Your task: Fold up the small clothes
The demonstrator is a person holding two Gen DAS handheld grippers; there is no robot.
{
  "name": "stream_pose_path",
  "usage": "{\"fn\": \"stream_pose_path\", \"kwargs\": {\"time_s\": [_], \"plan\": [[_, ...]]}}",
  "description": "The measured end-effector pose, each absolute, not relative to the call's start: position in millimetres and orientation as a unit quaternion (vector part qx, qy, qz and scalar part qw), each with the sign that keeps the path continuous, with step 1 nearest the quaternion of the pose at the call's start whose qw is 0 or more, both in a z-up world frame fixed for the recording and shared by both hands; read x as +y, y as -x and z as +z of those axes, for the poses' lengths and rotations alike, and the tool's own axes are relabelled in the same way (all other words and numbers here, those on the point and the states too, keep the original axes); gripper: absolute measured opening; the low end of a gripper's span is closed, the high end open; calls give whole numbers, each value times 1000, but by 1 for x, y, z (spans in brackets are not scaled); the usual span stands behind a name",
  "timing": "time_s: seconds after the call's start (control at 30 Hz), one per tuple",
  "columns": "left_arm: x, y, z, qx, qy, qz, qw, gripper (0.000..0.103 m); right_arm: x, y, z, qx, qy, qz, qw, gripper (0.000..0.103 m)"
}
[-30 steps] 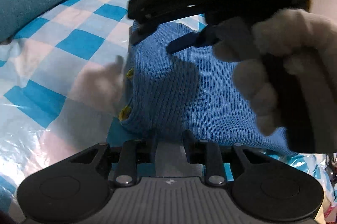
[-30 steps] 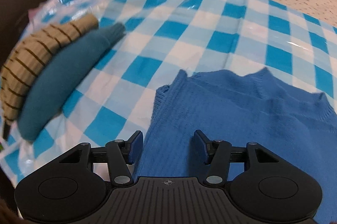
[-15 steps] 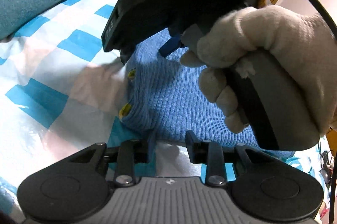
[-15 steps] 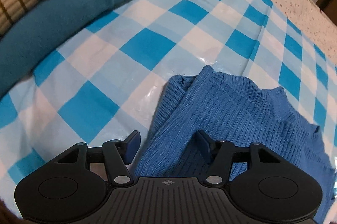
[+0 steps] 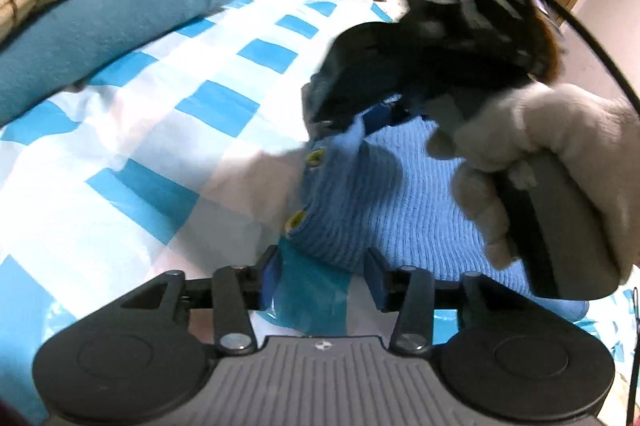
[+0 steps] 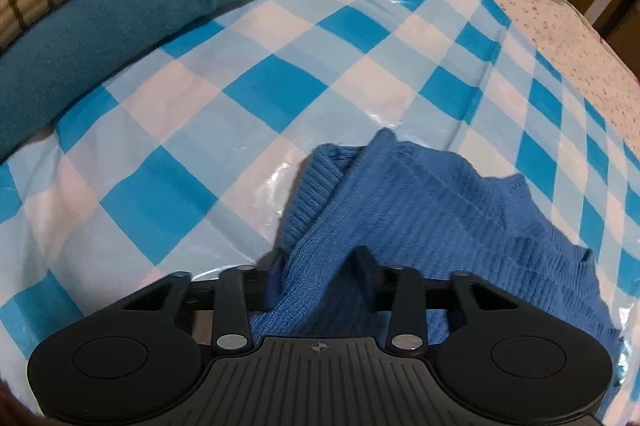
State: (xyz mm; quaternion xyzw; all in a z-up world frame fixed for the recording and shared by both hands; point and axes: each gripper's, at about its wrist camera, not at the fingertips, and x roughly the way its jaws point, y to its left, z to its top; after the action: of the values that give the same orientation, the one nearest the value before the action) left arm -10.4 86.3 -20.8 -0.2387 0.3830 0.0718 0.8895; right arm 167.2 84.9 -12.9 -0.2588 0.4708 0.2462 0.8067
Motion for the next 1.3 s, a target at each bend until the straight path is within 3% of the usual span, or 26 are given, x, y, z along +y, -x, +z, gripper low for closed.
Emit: {"fn": "stream_pose_path", "kwargs": {"time_s": [0.13, 0.3, 0.67, 0.73, 0.87, 1.07, 1.13, 1.3], "plan": [[79, 9, -21, 386, 217, 79, 893, 63, 61, -176, -4, 484, 195, 253, 814, 16], [75, 6, -21, 379, 203, 89, 898, 78, 38, -178, 5, 490, 132, 263, 821, 13], [61, -18, -30, 368, 148, 104, 912, 78, -15, -179, 24, 485, 29, 278, 829, 11], [55, -18, -28, 364, 130, 99, 917, 65, -26, -179, 26, 484, 13, 279, 829, 11], [45, -19, -27, 361, 110, 69, 923, 28, -47, -178, 29, 481, -17, 281, 830, 11], [26, -16, -24, 348, 68, 46, 934, 25, -72, -179, 21, 488, -58, 281, 825, 11], [19, -14, -23, 345, 49, 39, 936, 25, -78, -181, 17, 492, -83, 280, 820, 18], [18, -16, -24, 349, 48, 29, 935, 25, -78, -188, 11, 500, -124, 280, 810, 22]]}}
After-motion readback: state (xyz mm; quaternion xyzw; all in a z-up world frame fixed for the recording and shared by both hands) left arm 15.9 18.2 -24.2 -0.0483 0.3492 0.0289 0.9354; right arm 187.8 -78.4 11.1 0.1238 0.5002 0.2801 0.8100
